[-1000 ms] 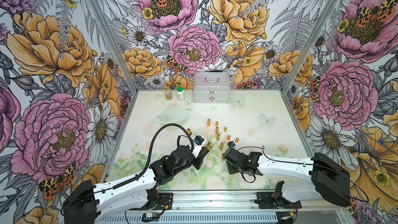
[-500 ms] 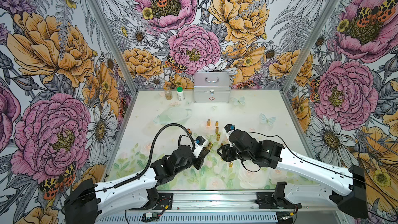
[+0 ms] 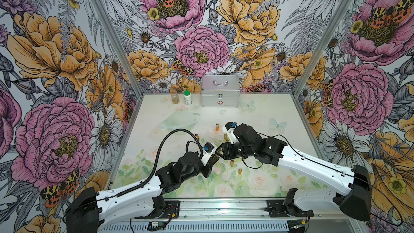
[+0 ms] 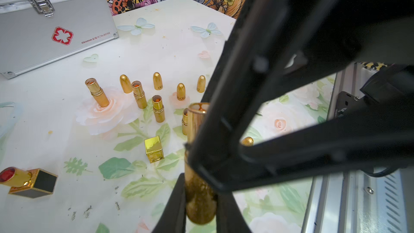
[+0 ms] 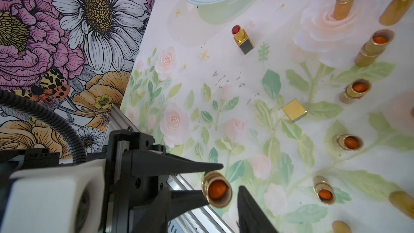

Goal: Open the lipstick cap
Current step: Place the lipstick at the center of the board.

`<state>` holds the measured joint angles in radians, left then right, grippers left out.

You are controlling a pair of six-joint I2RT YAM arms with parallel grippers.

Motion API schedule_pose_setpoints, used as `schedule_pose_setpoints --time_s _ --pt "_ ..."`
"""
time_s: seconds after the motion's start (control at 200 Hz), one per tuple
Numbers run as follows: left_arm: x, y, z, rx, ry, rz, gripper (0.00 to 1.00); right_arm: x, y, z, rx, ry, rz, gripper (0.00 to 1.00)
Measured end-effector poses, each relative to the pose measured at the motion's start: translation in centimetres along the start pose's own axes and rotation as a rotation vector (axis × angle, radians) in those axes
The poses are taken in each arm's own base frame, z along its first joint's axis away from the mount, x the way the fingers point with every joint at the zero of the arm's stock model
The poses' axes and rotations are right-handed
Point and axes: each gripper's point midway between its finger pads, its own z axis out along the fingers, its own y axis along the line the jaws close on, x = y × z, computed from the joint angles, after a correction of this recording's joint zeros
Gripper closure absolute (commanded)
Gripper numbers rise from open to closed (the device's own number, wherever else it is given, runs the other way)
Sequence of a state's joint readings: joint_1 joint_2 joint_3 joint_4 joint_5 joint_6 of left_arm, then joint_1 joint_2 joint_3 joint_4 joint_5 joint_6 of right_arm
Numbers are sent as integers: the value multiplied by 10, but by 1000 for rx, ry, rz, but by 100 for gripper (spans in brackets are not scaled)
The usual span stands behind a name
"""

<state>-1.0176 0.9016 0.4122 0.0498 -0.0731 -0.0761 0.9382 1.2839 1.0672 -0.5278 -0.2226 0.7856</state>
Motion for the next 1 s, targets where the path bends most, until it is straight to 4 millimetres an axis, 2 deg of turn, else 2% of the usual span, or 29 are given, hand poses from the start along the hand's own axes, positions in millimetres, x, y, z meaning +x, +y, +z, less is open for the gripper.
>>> schedule_pose_setpoints --time_s 0.345,0.48,0.806,0.931,1.001 --pt "-3 0 -2 2 -10 5 100 16 -12 15 -7 42 28 66" --pt "-3 -1 -2 3 -11 8 100 16 -13 20 -8 44 32 67" --pt "-4 -1 -2 2 -13 8 100 13 -10 24 -24 36 30 79" --pt "-3 0 -2 -2 -10 8 100 13 -12 25 -23 29 30 79" --pt "-2 0 -2 -3 -7 9 88 12 -13 26 -20 25 30 80"
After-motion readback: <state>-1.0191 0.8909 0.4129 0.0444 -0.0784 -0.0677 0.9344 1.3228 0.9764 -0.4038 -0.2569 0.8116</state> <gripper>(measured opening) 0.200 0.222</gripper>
